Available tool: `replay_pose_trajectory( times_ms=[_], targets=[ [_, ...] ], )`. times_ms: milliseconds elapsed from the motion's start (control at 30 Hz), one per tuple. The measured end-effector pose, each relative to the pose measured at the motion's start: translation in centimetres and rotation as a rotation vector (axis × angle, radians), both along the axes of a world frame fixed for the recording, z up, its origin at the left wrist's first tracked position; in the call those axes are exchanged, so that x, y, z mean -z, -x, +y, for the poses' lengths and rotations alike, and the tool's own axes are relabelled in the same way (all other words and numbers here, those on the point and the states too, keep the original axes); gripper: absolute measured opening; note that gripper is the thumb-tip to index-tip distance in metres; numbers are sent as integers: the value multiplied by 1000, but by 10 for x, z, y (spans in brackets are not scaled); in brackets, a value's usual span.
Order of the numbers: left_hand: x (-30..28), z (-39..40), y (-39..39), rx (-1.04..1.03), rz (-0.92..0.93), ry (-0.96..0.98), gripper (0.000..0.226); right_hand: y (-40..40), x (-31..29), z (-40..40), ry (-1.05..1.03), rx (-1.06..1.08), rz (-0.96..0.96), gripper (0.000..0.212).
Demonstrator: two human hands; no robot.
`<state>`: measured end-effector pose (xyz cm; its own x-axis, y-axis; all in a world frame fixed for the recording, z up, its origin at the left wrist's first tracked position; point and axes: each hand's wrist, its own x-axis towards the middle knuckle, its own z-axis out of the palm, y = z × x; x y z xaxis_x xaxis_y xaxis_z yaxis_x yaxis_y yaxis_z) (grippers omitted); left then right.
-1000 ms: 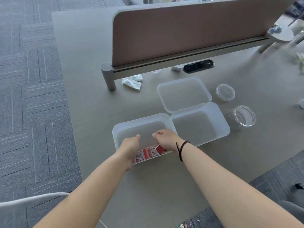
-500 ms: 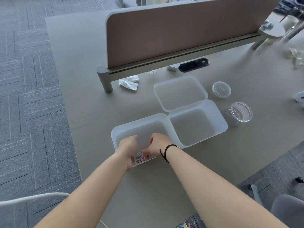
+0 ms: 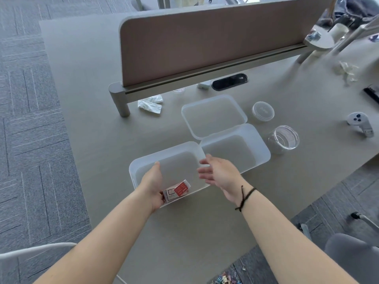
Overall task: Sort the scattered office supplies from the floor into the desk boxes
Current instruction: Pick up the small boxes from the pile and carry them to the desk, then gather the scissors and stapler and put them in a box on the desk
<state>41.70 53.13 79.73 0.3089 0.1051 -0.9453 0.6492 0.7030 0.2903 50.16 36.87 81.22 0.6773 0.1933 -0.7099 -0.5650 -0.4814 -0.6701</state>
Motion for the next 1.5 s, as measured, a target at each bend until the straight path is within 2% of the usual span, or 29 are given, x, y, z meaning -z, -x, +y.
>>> replay_pose_trajectory(
  times_ms=[100, 200, 367, 467, 533, 600, 667, 700, 800, 967, 1033, 1167, 1267, 1500],
  targets=[
    [4, -7, -5, -57, 8, 52, 52, 15, -3, -55, -116, 302, 30, 33],
    [8, -23, -16, -78, -37, 87, 57, 37, 10, -91, -87, 488, 73, 29],
    [13, -48, -45, -185, -95, 164, 66, 69, 22, -105, -132, 632, 153, 32],
    [9, -58, -55, -182, -116, 186, 58, 79, 24, -105, -142, 670, 181, 33],
    [8, -63, -57, -120, -123, 136, 53, 85, 26, -109, -137, 682, 186, 31],
    [7, -68, -54, 15, -145, 2, 40, 91, 29, -113, -133, 676, 180, 27],
    [12, -74, -48, 239, -175, -260, 23, 99, 31, -120, -132, 669, 172, 23],
    [14, -77, -46, 384, -203, -411, 21, 105, 32, -124, -132, 669, 168, 22],
    [18, -89, -31, 698, -342, -767, 29, 126, 33, -139, -147, 677, 173, 18],
    [-5, -149, 16, 896, -666, -1073, 38, 182, 25, -180, -158, 728, 137, 17],
    [-11, -183, 43, 1034, -761, -1134, 40, 214, 24, -202, -132, 755, 112, 17],
    [1, -251, 110, 1311, -861, -1121, 38, 293, 28, -255, -18, 811, 34, 13],
    [28, -294, 178, 1501, -877, -1118, 37, 374, 42, -299, 86, 867, -10, 8],
    [101, -366, 329, 1839, -918, -1114, 43, 565, 113, -375, 306, 937, 31, 15]
  ],
)
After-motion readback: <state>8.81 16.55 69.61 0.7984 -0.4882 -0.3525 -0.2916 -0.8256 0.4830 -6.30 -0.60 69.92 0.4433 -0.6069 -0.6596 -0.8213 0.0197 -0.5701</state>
